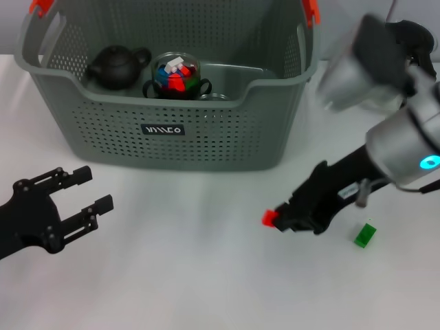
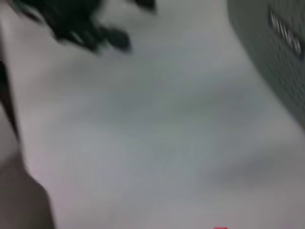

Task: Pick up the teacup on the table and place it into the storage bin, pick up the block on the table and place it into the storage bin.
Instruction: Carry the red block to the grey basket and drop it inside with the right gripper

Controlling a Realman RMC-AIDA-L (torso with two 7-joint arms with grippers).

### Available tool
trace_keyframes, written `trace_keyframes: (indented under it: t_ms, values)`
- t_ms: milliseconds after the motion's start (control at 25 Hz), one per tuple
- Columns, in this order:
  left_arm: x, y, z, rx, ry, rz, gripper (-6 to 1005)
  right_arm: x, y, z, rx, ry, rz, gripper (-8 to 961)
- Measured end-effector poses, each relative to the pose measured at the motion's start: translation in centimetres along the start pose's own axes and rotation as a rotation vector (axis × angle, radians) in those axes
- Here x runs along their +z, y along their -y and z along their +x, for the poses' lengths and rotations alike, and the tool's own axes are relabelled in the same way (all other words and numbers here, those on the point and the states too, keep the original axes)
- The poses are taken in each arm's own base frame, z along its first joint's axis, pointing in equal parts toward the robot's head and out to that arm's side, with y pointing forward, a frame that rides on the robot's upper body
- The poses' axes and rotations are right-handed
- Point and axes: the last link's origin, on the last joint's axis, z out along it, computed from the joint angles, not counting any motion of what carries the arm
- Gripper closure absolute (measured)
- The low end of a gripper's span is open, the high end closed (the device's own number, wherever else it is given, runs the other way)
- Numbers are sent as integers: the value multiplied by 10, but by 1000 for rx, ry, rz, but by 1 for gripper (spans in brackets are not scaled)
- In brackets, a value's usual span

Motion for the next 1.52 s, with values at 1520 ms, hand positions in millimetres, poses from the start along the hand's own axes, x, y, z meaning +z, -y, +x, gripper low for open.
trace_keyframes:
  t_ms: [1520]
  values:
    - [10,1,1,-12,-24,4,386,-103,70,-103,30,519,313,783]
